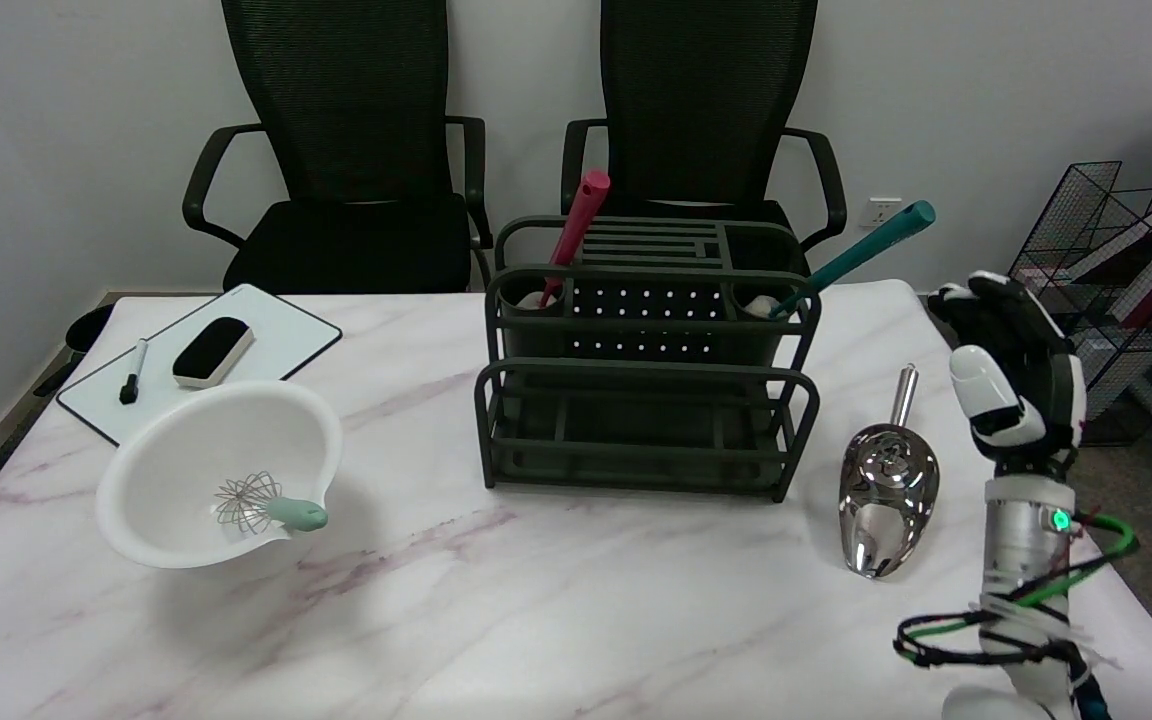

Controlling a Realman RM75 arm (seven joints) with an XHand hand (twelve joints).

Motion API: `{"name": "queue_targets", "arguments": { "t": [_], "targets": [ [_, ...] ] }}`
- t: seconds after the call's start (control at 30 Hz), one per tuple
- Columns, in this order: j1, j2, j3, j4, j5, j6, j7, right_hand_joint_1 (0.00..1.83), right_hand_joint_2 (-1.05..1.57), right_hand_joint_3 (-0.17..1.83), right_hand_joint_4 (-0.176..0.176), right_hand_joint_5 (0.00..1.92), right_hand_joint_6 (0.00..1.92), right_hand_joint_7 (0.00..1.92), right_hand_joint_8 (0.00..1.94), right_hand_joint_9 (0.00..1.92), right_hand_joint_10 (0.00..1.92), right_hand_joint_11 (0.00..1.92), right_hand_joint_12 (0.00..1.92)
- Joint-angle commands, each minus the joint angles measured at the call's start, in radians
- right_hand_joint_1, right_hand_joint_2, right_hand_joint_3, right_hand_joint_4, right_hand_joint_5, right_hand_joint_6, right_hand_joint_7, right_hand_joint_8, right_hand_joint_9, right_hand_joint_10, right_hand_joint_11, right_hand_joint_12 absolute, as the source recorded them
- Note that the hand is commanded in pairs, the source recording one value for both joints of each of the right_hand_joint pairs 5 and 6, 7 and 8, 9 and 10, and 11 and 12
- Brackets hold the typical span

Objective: Pick up the blue sponge bottle brush.

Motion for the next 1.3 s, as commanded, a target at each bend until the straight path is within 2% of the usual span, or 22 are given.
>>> {"name": "queue_targets", "arguments": {
  "t": [0.03, 0.27, 0.57, 0.8, 1.03, 1.3],
  "targets": [
    [0.318, 0.076, 0.026, -0.314, -0.002, -0.343, 0.21, 1.1, -0.19, 1.14, 0.0, 0.67, 0.67, 0.65, 0.65, 0.61, 0.61, 0.55, 0.55],
    [0.38, 0.079, 0.026, -0.347, -0.037, -0.417, 0.255, 1.11, -0.25, 1.12, 0.0, 0.56, 0.56, 0.59, 0.59, 0.57, 0.57, 0.5, 0.5],
    [0.428, 0.053, 0.019, -0.234, -0.097, -0.436, 0.255, 1.12, -0.24, 1.11, 0.0, 0.55, 0.55, 0.53, 0.53, 0.55, 0.55, 0.43, 0.43],
    [0.471, 0.029, 0.003, -0.226, -0.127, -0.441, 0.254, 1.17, -0.13, 1.08, 0.0, 0.53, 0.53, 0.66, 0.66, 0.54, 0.54, 0.4, 0.4],
    [0.425, 0.034, 0.032, -0.251, -0.142, -0.385, 0.254, 1.17, -0.08, 1.08, 0.0, 0.56, 0.56, 0.7, 0.7, 0.59, 0.59, 0.53, 0.53],
    [0.322, 0.034, 0.087, -0.232, -0.143, -0.307, 0.254, 1.18, -0.02, 1.1, 0.0, 0.61, 0.61, 0.73, 0.73, 0.61, 0.61, 0.54, 0.54]
  ]
}}
